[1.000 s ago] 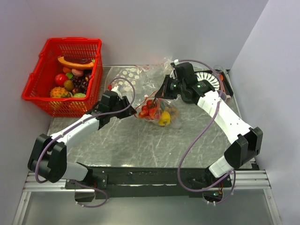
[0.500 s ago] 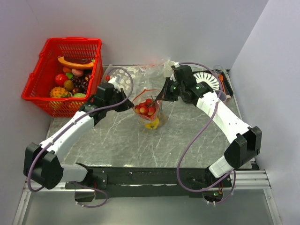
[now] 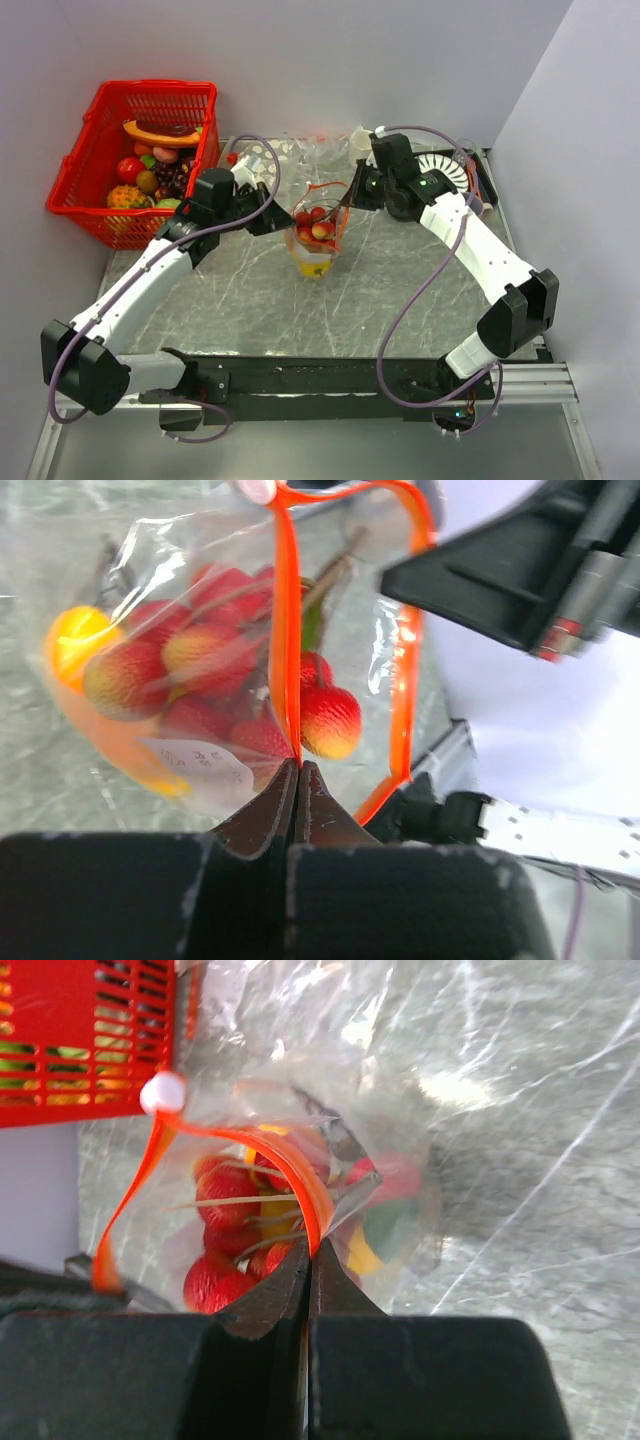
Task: Place the food in the zip-top bag and seal the zipper
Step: Adjust the zipper food storage bag at the center of the board.
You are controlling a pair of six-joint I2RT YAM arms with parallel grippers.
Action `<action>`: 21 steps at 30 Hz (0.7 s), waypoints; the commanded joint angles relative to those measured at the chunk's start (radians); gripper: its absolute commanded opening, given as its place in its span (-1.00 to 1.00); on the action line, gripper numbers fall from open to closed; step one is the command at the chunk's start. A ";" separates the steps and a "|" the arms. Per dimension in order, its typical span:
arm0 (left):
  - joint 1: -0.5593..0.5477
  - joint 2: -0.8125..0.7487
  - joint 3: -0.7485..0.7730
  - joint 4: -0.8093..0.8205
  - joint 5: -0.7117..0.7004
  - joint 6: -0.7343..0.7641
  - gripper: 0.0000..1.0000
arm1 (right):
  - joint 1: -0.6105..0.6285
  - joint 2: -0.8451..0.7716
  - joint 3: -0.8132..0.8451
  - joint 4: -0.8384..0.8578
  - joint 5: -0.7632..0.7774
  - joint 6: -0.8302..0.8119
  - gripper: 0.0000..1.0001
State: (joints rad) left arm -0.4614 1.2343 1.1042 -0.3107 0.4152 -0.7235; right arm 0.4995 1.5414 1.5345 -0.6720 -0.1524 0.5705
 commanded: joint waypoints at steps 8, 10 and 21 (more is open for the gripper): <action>0.001 -0.003 -0.090 0.289 0.128 -0.106 -0.99 | 0.042 -0.023 0.119 -0.035 0.071 -0.026 -1.00; 0.001 0.033 -0.194 0.373 0.132 -0.129 -0.99 | 0.053 -0.021 0.209 -0.070 0.070 -0.037 -1.00; -0.002 -0.052 0.152 0.079 0.057 -0.007 -0.99 | 0.083 -0.012 0.116 -0.028 0.028 -0.015 -1.00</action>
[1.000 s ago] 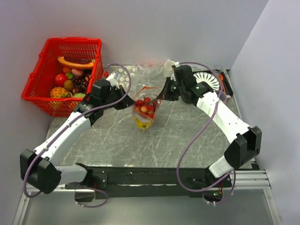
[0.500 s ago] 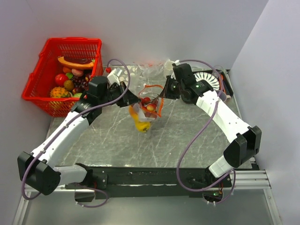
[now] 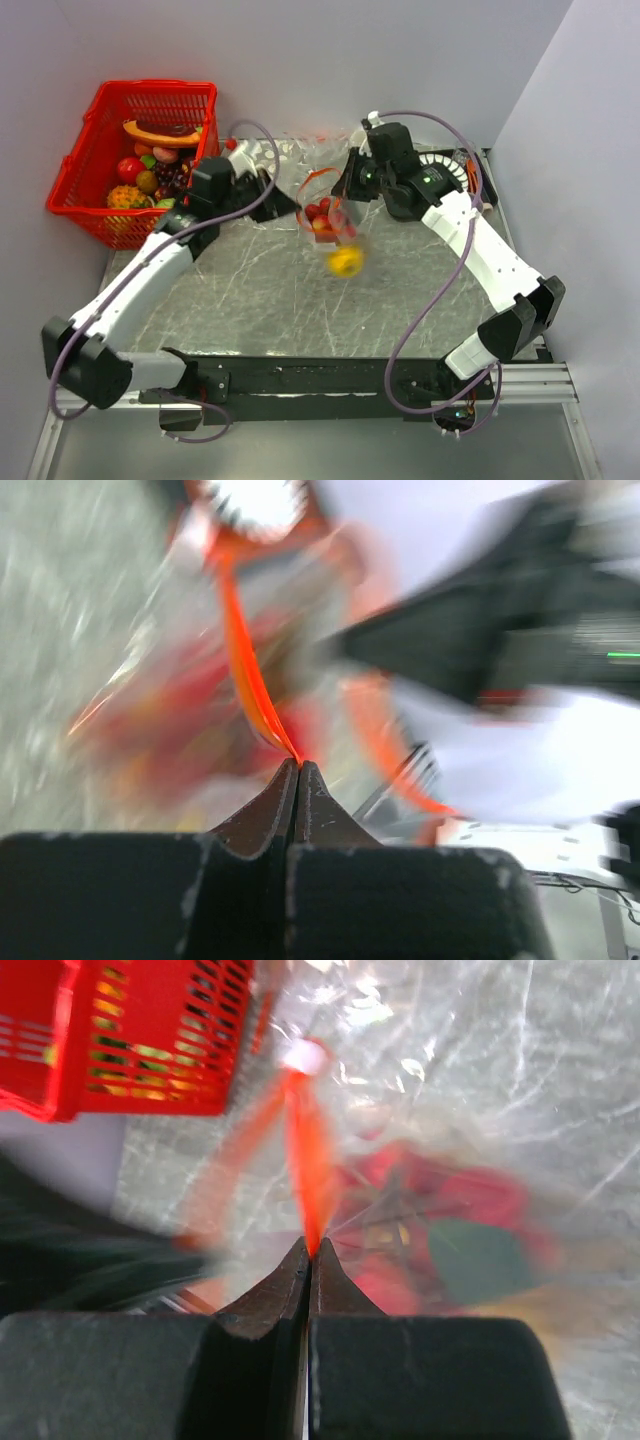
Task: Place the food in the zip-top bag and seal the zipper
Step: Adjust the zipper food storage bag at the center of the board.
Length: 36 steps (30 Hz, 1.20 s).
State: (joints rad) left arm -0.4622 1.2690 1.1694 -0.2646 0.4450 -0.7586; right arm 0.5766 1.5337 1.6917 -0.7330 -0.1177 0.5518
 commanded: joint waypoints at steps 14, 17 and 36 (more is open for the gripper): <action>-0.003 -0.115 -0.031 0.085 0.055 0.011 -0.99 | 0.006 -0.015 -0.066 0.063 -0.071 0.013 -1.00; -0.003 -0.118 -0.039 0.082 0.049 0.010 -0.99 | 0.006 -0.030 -0.098 0.095 -0.085 0.019 -1.00; -0.016 -0.142 -0.142 0.117 0.011 -0.021 -0.99 | 0.008 -0.070 -0.207 0.185 -0.172 -0.004 -1.00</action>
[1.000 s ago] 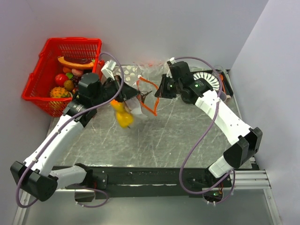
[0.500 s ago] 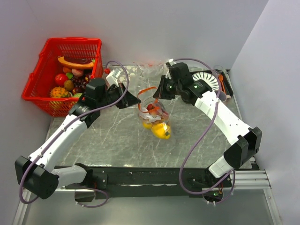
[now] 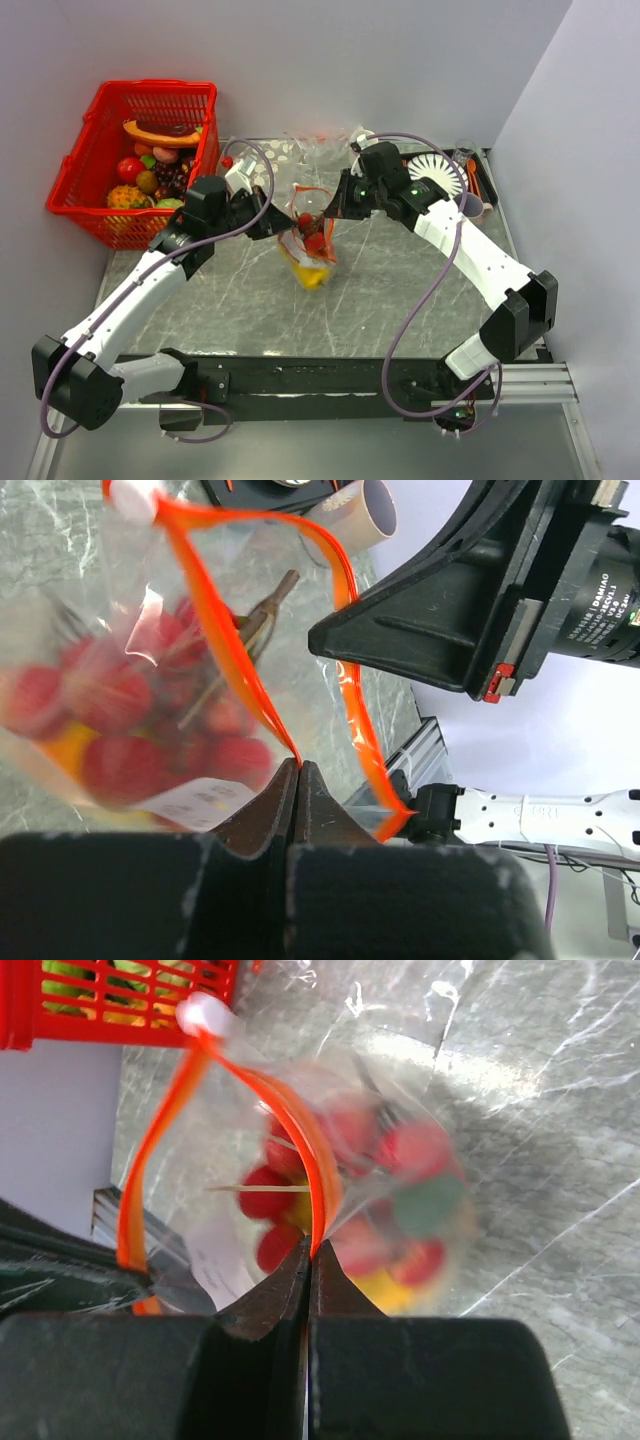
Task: Place the food in the zip-top bag and seal the zipper
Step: Adjust the zipper food storage bag at the center of the board.
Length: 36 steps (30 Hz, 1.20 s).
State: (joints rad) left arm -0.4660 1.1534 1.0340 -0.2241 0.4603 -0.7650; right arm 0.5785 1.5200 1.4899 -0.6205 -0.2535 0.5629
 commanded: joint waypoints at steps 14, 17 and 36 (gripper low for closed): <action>-0.045 0.012 0.006 0.088 -0.011 -0.003 -0.99 | 0.006 -0.084 -0.037 0.088 -0.041 -0.011 -1.00; -0.049 0.008 0.000 0.091 -0.015 -0.007 -0.99 | 0.006 -0.089 -0.039 0.087 -0.039 -0.014 -1.00; -0.053 -0.008 0.027 0.062 -0.028 0.041 -0.99 | 0.006 -0.070 0.003 0.067 -0.044 0.003 -1.00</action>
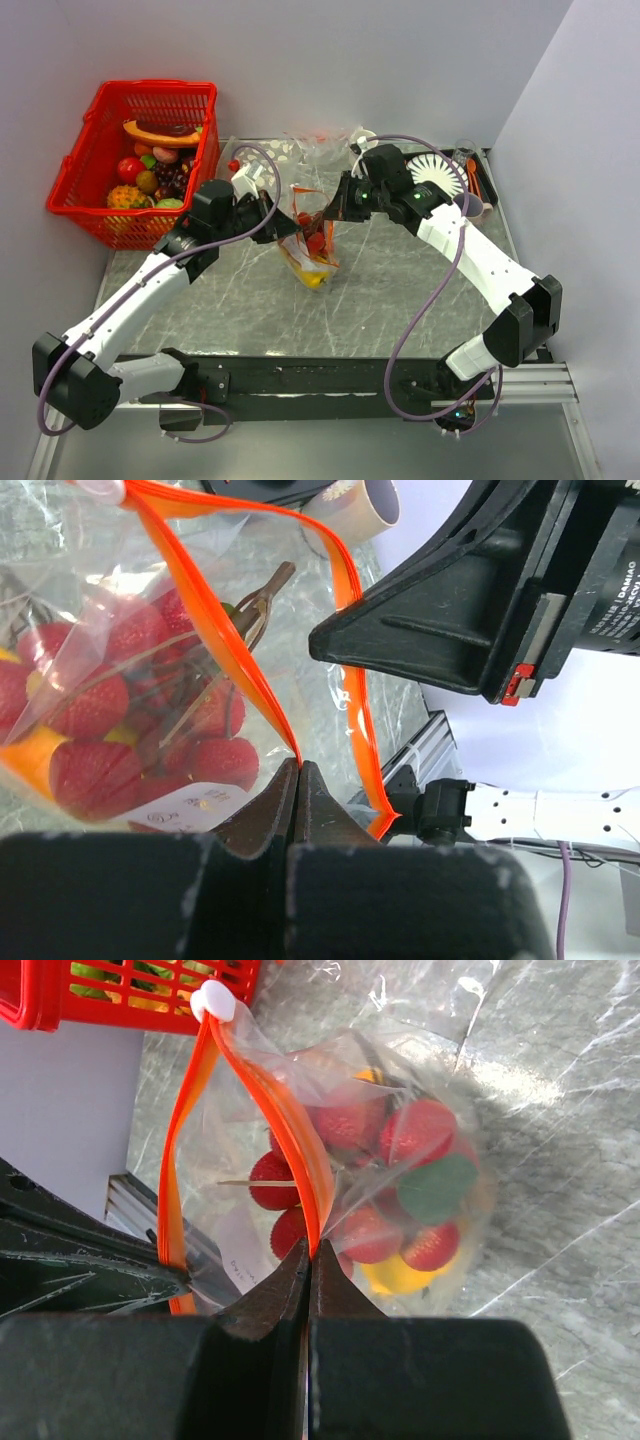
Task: Place the food in the zip-top bag and seal the zipper
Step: Adjust the zipper food storage bag at the center of the board.
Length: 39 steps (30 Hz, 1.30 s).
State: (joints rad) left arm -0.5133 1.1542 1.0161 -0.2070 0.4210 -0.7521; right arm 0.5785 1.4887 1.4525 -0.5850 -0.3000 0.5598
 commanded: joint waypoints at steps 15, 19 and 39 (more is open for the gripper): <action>-0.007 0.029 0.030 0.090 0.044 0.014 -0.99 | 0.020 -0.035 -0.014 0.106 -0.068 0.048 -1.00; -0.007 0.021 -0.010 0.130 0.041 -0.003 -0.99 | 0.044 -0.008 0.015 0.076 -0.061 0.031 -1.00; -0.007 0.030 -0.002 0.117 0.019 0.036 -0.99 | 0.086 -0.019 0.000 0.070 -0.036 0.011 -1.00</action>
State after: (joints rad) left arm -0.5152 1.1912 0.9852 -0.1467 0.4416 -0.7429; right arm 0.6506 1.4895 1.4261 -0.5453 -0.3260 0.5858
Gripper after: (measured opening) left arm 0.014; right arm 0.009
